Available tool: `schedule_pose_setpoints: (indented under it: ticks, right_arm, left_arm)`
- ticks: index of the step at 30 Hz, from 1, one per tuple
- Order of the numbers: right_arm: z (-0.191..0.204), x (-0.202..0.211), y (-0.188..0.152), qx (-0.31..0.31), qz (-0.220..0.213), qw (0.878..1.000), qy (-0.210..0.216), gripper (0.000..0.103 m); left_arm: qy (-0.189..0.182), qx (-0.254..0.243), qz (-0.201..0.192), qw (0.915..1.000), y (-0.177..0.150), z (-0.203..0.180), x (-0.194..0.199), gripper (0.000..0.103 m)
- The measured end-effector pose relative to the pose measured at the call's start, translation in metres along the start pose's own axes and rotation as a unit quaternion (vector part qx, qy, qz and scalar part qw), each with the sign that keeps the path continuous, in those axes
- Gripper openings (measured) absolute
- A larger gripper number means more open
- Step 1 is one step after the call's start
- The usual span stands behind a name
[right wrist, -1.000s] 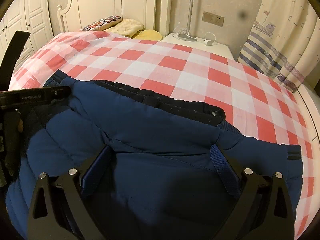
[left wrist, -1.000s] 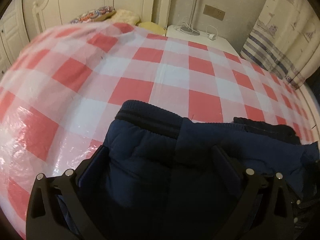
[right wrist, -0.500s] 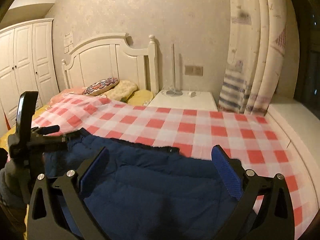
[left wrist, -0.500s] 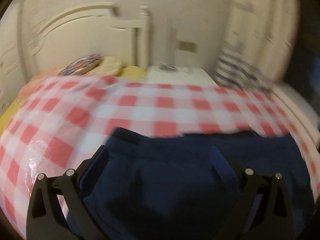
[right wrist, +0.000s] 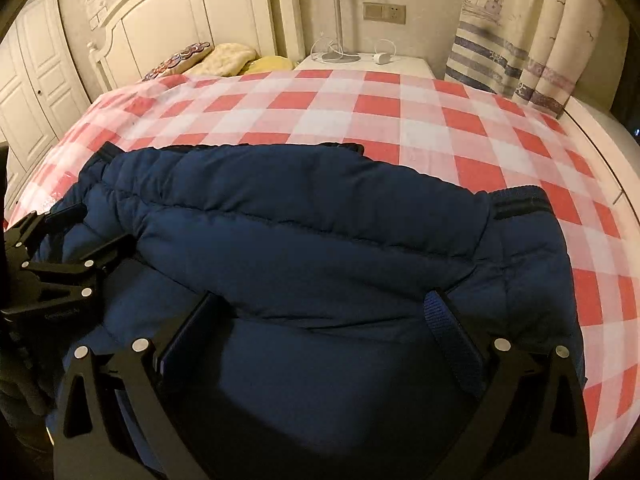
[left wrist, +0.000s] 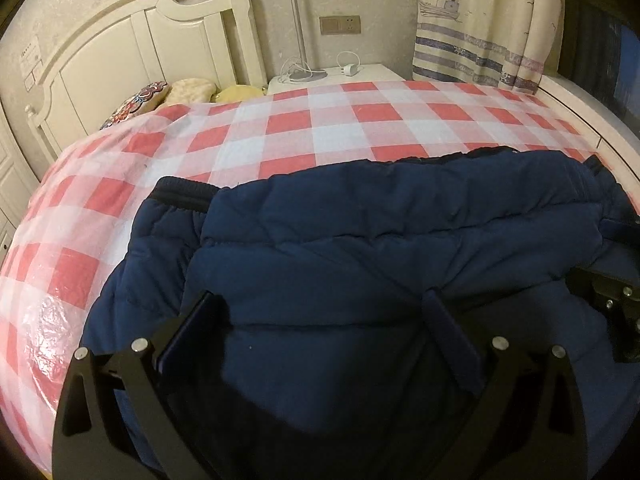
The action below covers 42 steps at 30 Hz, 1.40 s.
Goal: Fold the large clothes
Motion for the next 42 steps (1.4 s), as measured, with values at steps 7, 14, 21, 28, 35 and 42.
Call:
schedule_pose_setpoints:
  ticks: [7, 14, 21, 28, 35, 42]
  right_arm:
    - [-0.004, -0.006, 0.000, -0.013, 0.010, 1.000, 0.016, 0.099]
    - [-0.010, 0.017, 0.003, -0.047, -0.009, 0.999, 0.024, 0.098]
    - [0.059, 0.082, 0.013, 0.064, -0.070, 0.994, 0.055, 0.098]
    - [0.102, 0.019, -0.025, 0.130, 0.000, 0.990, 0.054, 0.099]
    - [0.096, 0.026, -0.027, 0.115, -0.004, 0.991, 0.066, 0.098]
    - [0.035, 0.086, -0.007, 0.074, -0.071, 0.995, 0.019, 0.098]
  left_arm:
    - [-0.010, 0.009, 0.002, 0.9999, -0.001, 0.002, -0.003, 0.101]
    - [-0.004, 0.034, 0.003, 0.9994, 0.002, 0.015, 0.015, 0.100]
    - [0.066, 0.028, -0.046, 0.9964, -0.002, 0.058, 0.069, 0.101]
    - [0.039, 0.102, 0.006, 0.9941, -0.038, 0.094, 0.037, 0.101]
    - [0.050, 0.096, 0.000, 0.9941, -0.039, 0.093, 0.039, 0.101]
    - [0.032, 0.064, -0.088, 0.9935, -0.026, 0.059, 0.103, 0.101]
Point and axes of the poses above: each gripper's, at about its wrist camera, not at the fingertips, and x roughly against the way its jaws point, z to its left, y to its top, the point moved 9 cm from there along -x, roughly the way its jaws point, and after that the axes turned 6 degrees about -z, right-handed, at the moved point
